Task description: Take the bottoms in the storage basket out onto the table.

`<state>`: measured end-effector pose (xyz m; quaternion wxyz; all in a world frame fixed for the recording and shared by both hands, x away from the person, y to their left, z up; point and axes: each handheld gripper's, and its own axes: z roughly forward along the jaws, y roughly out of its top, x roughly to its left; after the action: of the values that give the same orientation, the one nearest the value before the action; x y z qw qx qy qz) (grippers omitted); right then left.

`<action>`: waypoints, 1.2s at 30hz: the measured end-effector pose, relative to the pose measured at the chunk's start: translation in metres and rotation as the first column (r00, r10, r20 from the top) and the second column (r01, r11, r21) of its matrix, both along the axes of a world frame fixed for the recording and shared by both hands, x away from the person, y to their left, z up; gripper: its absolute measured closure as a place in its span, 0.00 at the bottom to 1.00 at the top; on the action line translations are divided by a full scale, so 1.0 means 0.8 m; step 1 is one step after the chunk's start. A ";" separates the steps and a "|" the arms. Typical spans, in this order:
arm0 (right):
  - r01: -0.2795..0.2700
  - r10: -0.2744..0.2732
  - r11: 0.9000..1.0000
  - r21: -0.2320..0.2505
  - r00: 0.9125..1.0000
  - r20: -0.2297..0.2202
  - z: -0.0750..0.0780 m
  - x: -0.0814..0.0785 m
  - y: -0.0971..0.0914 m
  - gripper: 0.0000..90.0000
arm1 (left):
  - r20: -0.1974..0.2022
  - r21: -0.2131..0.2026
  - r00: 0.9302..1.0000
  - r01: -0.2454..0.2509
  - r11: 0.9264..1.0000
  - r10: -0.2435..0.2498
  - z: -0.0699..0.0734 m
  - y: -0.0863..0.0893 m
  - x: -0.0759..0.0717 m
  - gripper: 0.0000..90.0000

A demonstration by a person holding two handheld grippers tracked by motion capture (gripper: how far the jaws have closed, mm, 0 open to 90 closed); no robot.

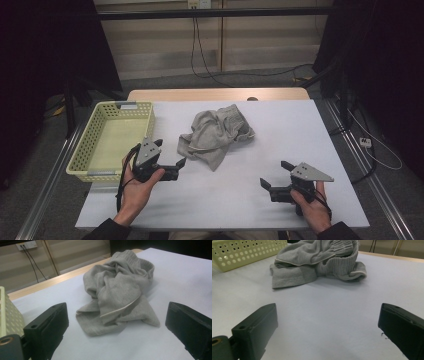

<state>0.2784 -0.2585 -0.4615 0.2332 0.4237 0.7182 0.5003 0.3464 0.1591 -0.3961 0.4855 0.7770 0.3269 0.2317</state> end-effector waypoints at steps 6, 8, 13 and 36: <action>-0.001 0.001 1.000 0.001 1.000 0.001 0.000 0.001 0.000 0.03 | -0.004 0.004 1.000 -0.007 1.000 0.007 -0.004 0.007 -0.007 0.05; -0.003 0.003 1.000 0.000 1.000 0.001 0.000 0.001 0.001 0.03 | -0.005 0.014 1.000 -0.006 1.000 0.006 -0.007 0.008 -0.009 0.05; -0.004 0.004 1.000 0.002 1.000 0.001 0.000 0.001 0.001 0.03 | -0.015 0.027 1.000 -0.003 1.000 0.003 -0.015 0.012 -0.016 0.05; -0.001 0.001 1.000 0.006 1.000 0.003 0.001 0.000 0.001 0.03 | -0.025 0.024 0.999 -0.027 0.999 0.028 -0.049 0.021 -0.031 0.06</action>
<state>0.2784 -0.2580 -0.4610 0.2328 0.4233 0.7166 0.5030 0.3213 0.1757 -0.4356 0.4688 0.7811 0.3407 0.2323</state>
